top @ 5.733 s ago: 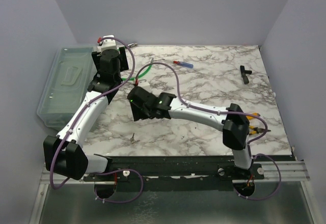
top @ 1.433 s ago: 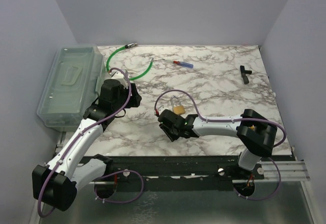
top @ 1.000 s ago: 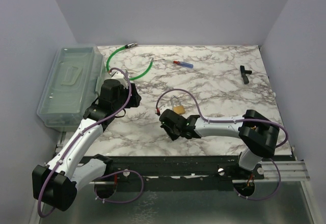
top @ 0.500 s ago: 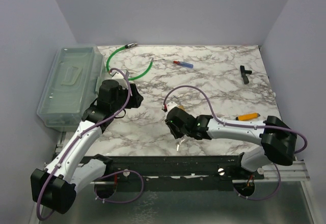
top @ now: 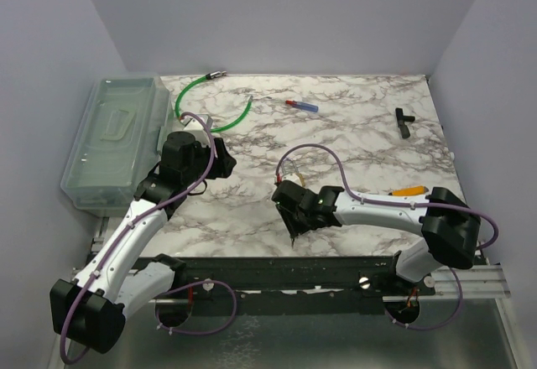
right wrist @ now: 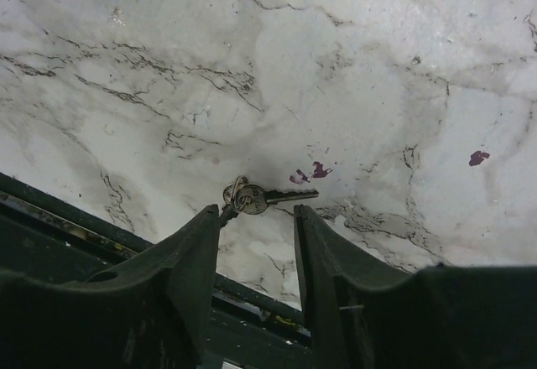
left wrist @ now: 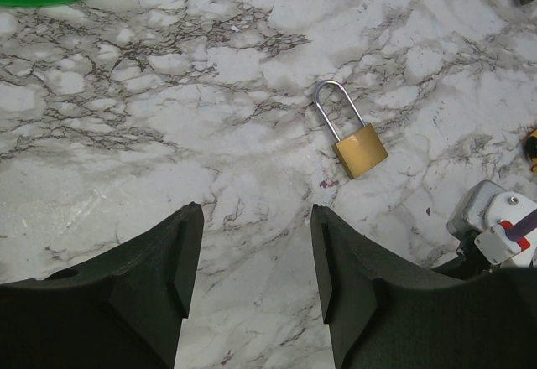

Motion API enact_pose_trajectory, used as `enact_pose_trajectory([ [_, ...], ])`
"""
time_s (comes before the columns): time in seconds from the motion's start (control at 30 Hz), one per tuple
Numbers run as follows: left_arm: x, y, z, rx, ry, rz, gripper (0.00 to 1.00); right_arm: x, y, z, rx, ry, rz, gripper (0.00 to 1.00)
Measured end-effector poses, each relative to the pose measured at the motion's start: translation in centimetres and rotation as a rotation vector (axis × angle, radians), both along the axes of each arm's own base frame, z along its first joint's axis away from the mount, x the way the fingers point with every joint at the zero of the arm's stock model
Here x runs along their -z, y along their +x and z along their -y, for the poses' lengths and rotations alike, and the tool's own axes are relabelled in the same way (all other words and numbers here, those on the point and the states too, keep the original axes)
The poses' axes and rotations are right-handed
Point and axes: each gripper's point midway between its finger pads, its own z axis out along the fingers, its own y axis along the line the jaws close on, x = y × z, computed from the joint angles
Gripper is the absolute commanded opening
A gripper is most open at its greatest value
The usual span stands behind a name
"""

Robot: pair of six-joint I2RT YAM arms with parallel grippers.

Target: Unlock with the key

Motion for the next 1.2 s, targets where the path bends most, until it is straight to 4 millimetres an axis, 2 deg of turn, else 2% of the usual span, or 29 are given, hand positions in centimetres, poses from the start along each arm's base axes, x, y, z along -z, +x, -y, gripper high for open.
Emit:
enact_pose_trajectory([
  [0.13, -0.1, 0.0, 0.0, 0.000, -0.001, 0.002, 0.59, 0.4, -0.3, 0.2, 0.020, -0.011, -0.019, 0.43],
  [0.37, -0.1, 0.0, 0.0, 0.001, -0.001, 0.004, 0.59, 2.5, -0.9, 0.3, 0.018, -0.067, -0.066, 0.41],
  [0.53, -0.2, 0.0, 0.0, 0.000, -0.002, 0.007, 0.59, 2.9, -1.0, 0.0, 0.013, -0.074, -0.081, 0.36],
  [0.77, -0.2, 0.0, 0.0, 0.000, -0.002, 0.007, 0.59, 2.9, -0.8, -0.8, 0.010, -0.073, -0.083, 0.01],
  [1.2, -0.4, -0.4, 0.5, 0.020, -0.032, 0.000, 0.57, 2.6, 0.0, -1.3, 0.070, -0.037, -0.044, 0.00],
])
